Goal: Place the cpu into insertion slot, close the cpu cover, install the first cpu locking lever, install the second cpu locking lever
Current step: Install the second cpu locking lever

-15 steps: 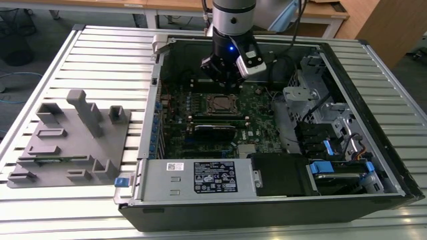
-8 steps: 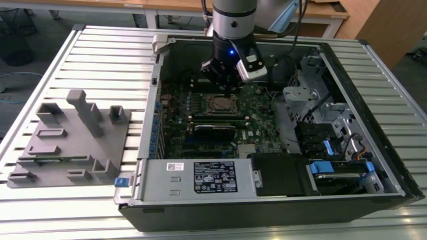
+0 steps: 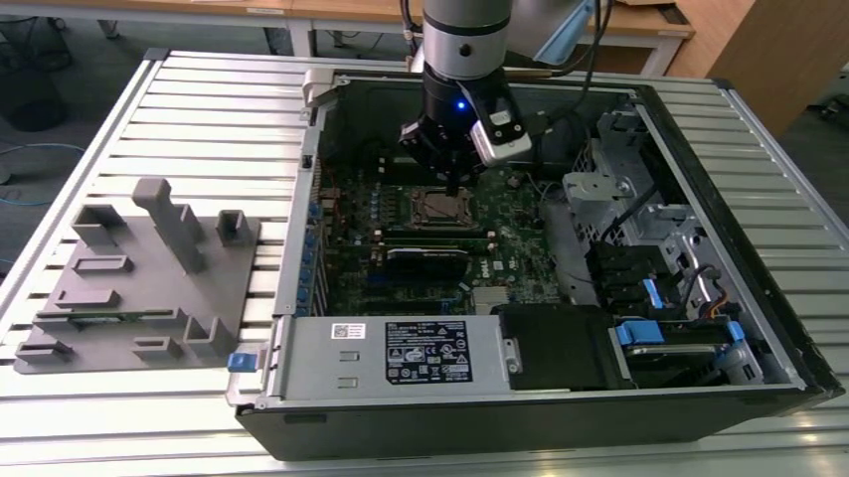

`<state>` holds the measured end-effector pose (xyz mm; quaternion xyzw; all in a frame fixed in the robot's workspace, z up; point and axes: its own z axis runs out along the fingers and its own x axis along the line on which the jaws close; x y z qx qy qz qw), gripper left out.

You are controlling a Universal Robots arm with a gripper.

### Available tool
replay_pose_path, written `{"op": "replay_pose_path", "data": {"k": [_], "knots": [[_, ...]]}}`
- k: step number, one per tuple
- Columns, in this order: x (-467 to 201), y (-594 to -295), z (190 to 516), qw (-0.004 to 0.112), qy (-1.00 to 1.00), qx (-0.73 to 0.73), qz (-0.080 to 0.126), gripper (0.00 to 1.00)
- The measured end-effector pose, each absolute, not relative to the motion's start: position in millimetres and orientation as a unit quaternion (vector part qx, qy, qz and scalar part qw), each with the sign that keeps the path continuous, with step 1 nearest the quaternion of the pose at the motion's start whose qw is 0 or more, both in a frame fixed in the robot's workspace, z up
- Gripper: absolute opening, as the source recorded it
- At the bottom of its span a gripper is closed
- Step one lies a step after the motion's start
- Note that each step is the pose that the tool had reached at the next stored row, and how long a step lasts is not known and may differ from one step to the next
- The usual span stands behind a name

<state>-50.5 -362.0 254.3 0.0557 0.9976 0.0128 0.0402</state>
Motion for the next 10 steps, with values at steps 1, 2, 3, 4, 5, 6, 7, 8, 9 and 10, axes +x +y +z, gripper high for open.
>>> {"op": "replay_pose_path", "data": {"k": [1, 2, 3, 4, 5, 6, 7, 8, 9, 10], "knots": [[-50.5, -362.0, 254.3, 0.040, 0.998, 0.056, 0.013, 0.11], [-50.5, -362.0, 254.3, 0.040, 0.998, 0.056, 0.013, 0.11], [-50.5, -362.0, 254.3, 0.040, 0.998, 0.056, 0.013, 0.11], [-50.5, -362.0, 254.2, 0.040, 0.998, 0.056, 0.013, 0.11], [-50.5, -362.0, 254.2, 0.040, 0.998, 0.056, 0.013, 0.11], [-50.5, -362.0, 254.2, 0.040, 0.998, 0.056, 0.013, 0.11], [-50.5, -362.0, 254.2, 0.040, 0.998, 0.056, 0.013, 0.11], [-50.6, -362.2, 254.1, 0.040, 0.998, 0.056, 0.013, 0.11], [-50.6, -362.5, 254.2, 0.040, 0.998, 0.056, 0.013, 0.11], [-50.7, -362.7, 254.2, 0.040, 0.998, 0.056, 0.013, 0.11]]}}
